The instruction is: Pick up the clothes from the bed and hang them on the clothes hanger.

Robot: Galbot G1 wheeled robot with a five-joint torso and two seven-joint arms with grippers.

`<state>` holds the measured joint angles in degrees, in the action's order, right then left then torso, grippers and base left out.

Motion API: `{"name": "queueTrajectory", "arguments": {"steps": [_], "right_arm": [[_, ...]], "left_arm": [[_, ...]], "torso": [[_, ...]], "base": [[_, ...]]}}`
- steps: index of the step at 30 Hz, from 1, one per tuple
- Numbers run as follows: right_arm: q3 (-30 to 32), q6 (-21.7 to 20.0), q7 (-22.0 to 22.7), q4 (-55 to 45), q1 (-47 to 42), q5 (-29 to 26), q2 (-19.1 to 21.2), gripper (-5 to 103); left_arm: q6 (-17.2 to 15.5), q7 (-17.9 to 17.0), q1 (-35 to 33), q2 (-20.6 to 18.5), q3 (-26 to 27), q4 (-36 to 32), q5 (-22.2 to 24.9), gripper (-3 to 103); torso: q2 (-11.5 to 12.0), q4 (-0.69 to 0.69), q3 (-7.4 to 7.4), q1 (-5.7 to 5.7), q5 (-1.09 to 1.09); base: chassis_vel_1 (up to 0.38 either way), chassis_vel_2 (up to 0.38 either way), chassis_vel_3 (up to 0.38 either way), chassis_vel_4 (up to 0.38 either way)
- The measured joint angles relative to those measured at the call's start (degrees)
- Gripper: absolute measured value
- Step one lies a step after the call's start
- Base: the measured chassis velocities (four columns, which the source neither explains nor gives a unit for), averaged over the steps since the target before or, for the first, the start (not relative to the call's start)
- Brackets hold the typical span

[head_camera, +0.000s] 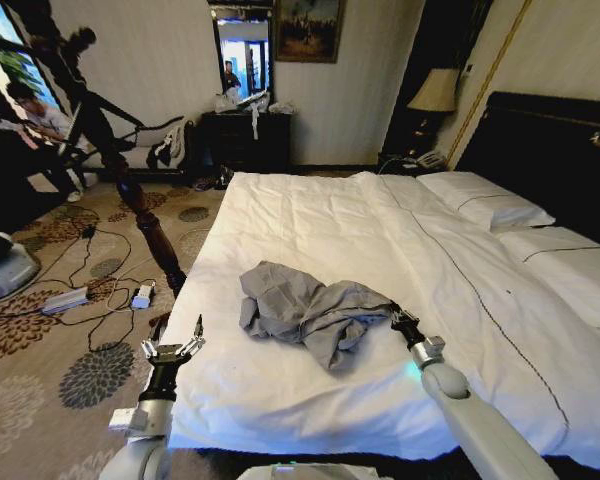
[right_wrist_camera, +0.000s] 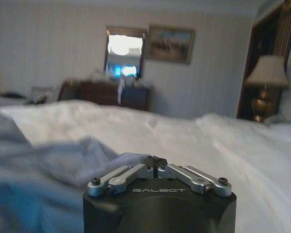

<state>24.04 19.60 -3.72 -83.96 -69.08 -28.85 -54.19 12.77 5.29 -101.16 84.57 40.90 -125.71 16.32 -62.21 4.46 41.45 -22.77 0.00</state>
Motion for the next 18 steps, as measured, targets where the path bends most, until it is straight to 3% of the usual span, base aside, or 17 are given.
{"name": "queueTrajectory", "arguments": {"steps": [4, 10, 15, 18], "right_arm": [[1.1, 0.9, 0.6, -8.7, -2.5, -3.6, 2.4, 0], [3.5, -0.4, 3.2, -23.6, -5.8, -10.9, 7.5, 0], [6.5, -2.9, 6.1, -34.7, -6.8, -17.2, 12.7, 0], [7.4, -3.9, 7.2, -38.2, -6.7, -19.1, 14.6, 0]], "left_arm": [[0.4, 0.5, -0.4, -2.5, -1.1, -0.9, 2.0, 100], [1.9, 3.5, -3.0, -12.0, -5.2, -1.3, 3.1, 100], [3.5, 7.1, -3.8, -17.8, -9.4, 1.3, -0.7, 100], [4.3, 8.0, -3.7, -18.8, -11.2, 2.6, -2.7, 100]], "torso": [[0.0, 0.01, 0.00, 0.00, -0.01], [0.0, 0.01, 0.00, 0.01, -0.02], [0.0, 0.01, 0.00, 0.01, -0.01], [0.0, 0.00, 0.00, 0.01, -0.03]], "base": [[0.000, 0.000, 0.000, 0.000], [0.000, 0.000, 0.000, 0.000], [0.000, 0.000, 0.000, 0.000], [0.000, 0.000, 0.000, 0.000]]}}
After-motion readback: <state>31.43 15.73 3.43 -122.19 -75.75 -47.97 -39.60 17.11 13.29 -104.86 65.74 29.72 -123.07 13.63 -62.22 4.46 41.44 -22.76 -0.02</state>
